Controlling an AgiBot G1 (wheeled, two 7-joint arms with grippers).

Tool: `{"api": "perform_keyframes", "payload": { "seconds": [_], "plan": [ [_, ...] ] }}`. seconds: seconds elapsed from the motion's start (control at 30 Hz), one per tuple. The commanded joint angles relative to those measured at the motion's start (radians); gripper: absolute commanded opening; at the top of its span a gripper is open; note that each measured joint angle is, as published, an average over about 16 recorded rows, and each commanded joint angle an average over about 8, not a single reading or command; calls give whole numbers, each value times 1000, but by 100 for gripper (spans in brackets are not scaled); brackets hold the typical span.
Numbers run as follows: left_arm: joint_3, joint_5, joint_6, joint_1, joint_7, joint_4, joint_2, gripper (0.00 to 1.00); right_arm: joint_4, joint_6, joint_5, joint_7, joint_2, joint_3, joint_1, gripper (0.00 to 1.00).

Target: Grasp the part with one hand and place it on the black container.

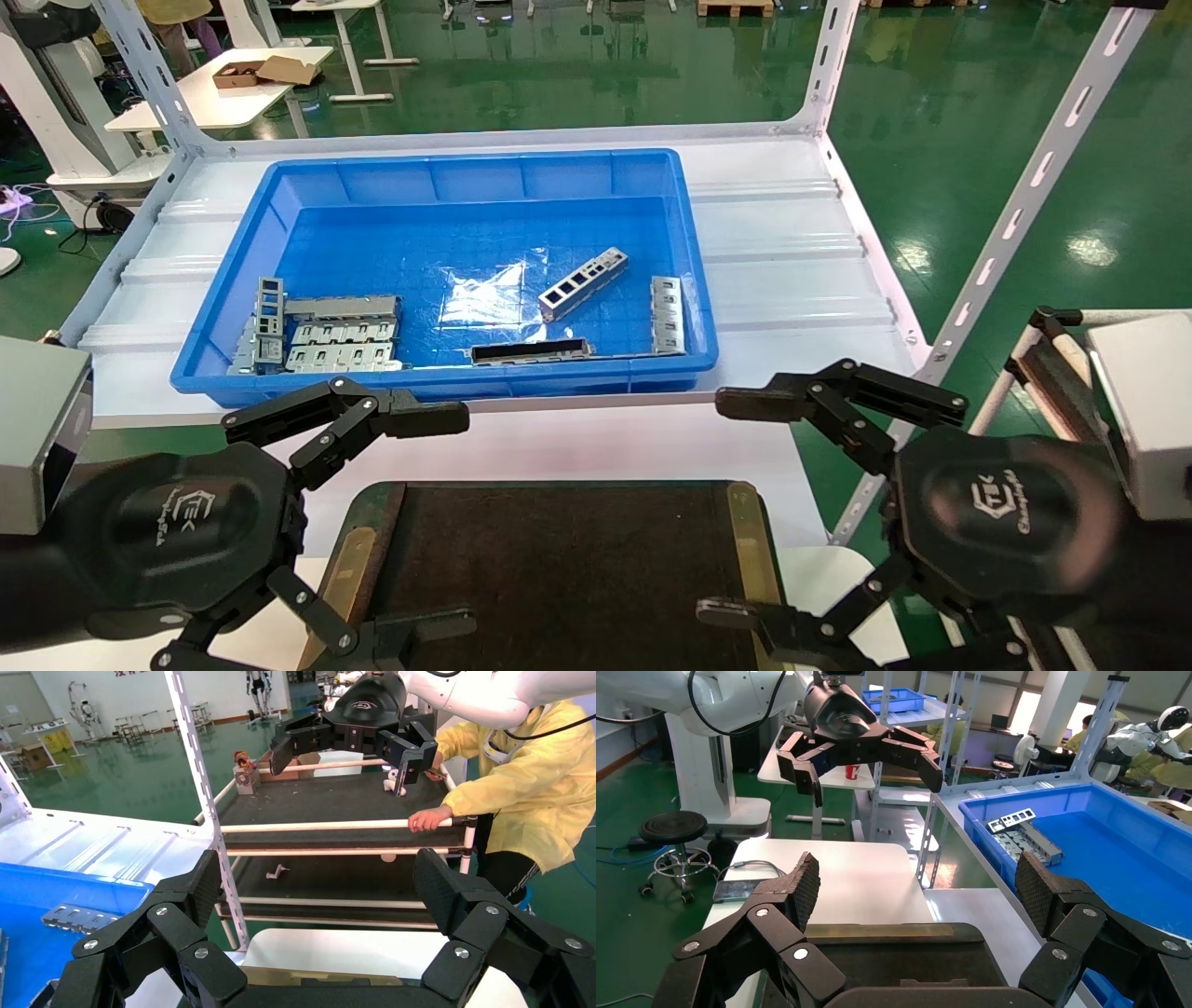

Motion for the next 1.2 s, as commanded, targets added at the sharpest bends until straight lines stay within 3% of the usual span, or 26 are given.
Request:
{"api": "perform_keyframes", "payload": {
  "seconds": [0.03, 1.2],
  "plan": [
    [0, 0, 0, 0, 0, 0, 0, 100, 0, 0, 0, 0, 0, 0, 0, 100],
    [0, 2, -2, 0, 2, 0, 1, 100, 0, 0, 0, 0, 0, 0, 0, 100]
  ]
}}
